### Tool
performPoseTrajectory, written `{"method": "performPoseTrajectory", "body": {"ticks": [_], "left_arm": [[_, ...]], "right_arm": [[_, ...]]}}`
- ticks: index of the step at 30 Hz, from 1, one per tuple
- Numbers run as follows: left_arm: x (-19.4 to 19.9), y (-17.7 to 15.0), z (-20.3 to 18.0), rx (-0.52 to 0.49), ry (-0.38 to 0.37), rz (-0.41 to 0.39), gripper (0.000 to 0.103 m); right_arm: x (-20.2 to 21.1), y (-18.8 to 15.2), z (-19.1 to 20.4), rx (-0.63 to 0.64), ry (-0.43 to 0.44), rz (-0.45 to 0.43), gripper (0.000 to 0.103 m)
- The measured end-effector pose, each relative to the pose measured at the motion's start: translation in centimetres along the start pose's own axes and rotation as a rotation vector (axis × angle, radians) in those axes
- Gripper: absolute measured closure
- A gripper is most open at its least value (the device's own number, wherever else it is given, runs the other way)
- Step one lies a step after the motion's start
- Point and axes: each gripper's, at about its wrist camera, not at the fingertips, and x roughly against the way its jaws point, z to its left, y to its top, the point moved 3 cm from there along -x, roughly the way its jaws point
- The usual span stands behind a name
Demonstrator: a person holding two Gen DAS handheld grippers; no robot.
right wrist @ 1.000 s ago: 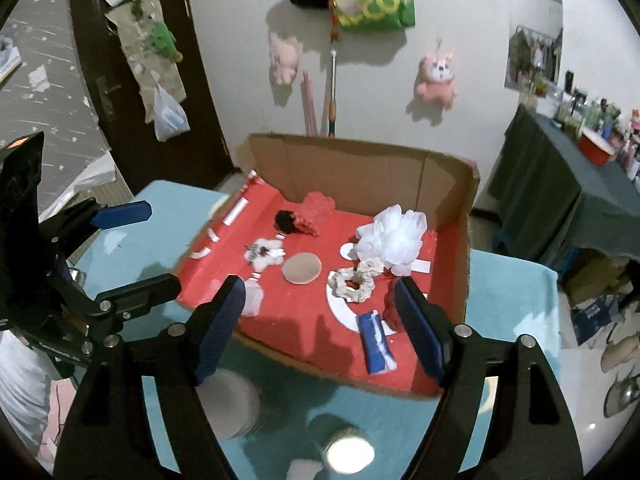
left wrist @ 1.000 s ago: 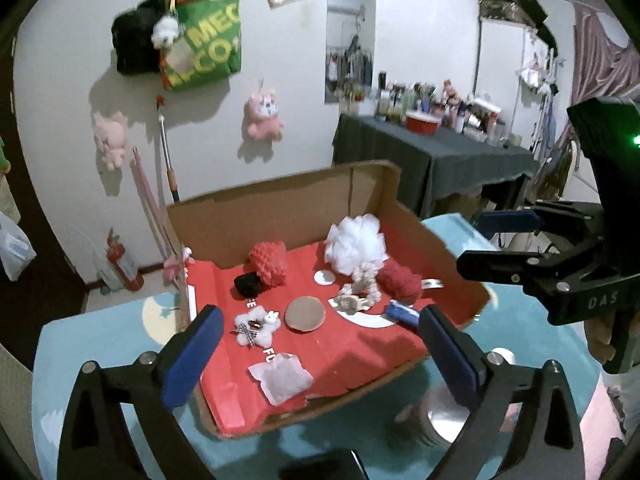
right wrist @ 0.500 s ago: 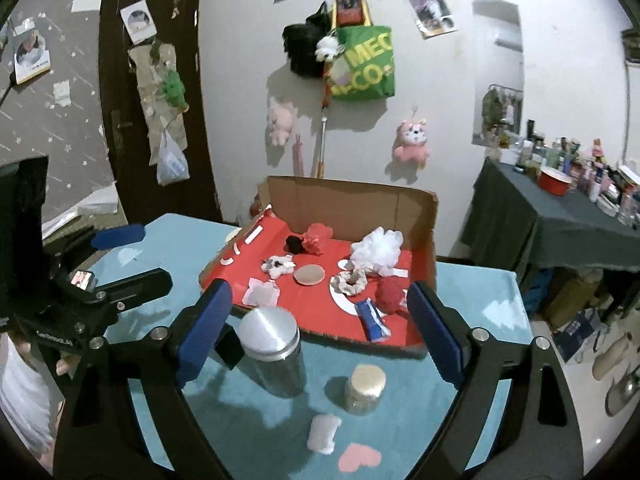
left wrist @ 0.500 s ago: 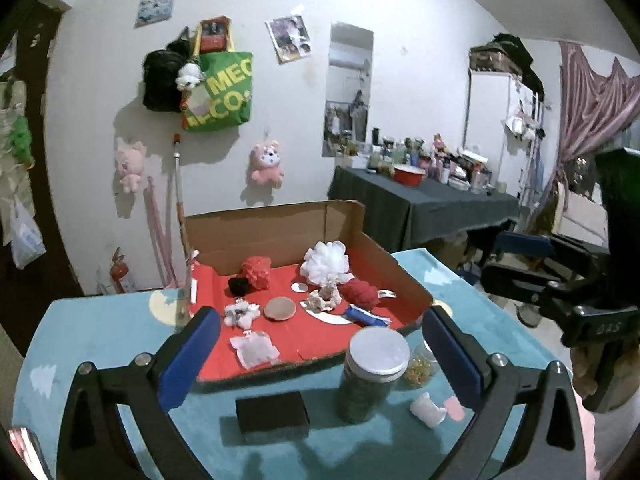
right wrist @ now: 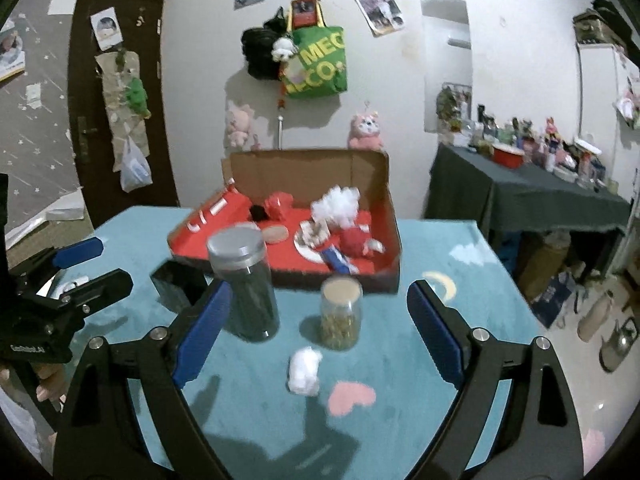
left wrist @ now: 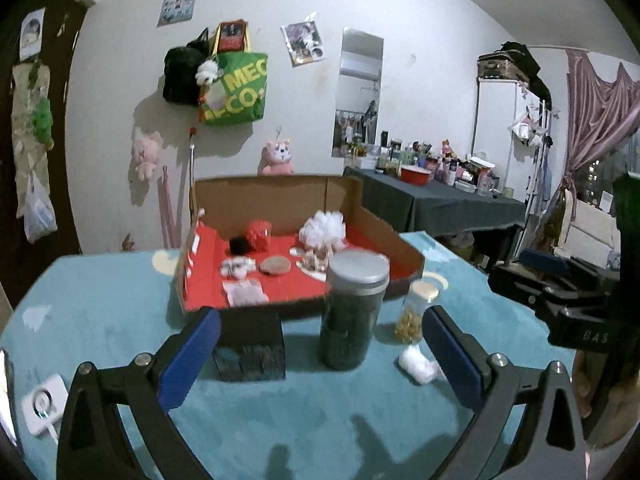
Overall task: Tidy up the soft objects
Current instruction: 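Withdraw both open tools from the box back over the table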
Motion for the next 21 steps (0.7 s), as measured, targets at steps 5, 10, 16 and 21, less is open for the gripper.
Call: {"method": "performPoseTrajectory", "body": {"ticks": [5, 10, 16, 21], "left_arm": [[-1.7, -2.5, 0.3, 0.019, 0.025, 0.041, 0.0], [-3.3, -4.3, 0.8, 0.038, 0.034, 0.092, 0.0], [-4.8, -6.0, 1.3, 0.053, 0.048, 0.148, 0.0], [-5.3, -6.4, 1.5, 0.061, 0.053, 0.17, 0.0]], "right_arm": [[-1.5, -2.6, -0.4, -0.013, -0.039, 0.037, 0.013], [-3.2, -4.6, -0.4, -0.019, -0.043, 0.089, 0.013], [-4.6, -5.9, -0.4, -0.016, -0.053, 0.124, 0.013], [-5.2, -6.3, -0.1, -0.008, -0.054, 0.14, 0.013]]}}
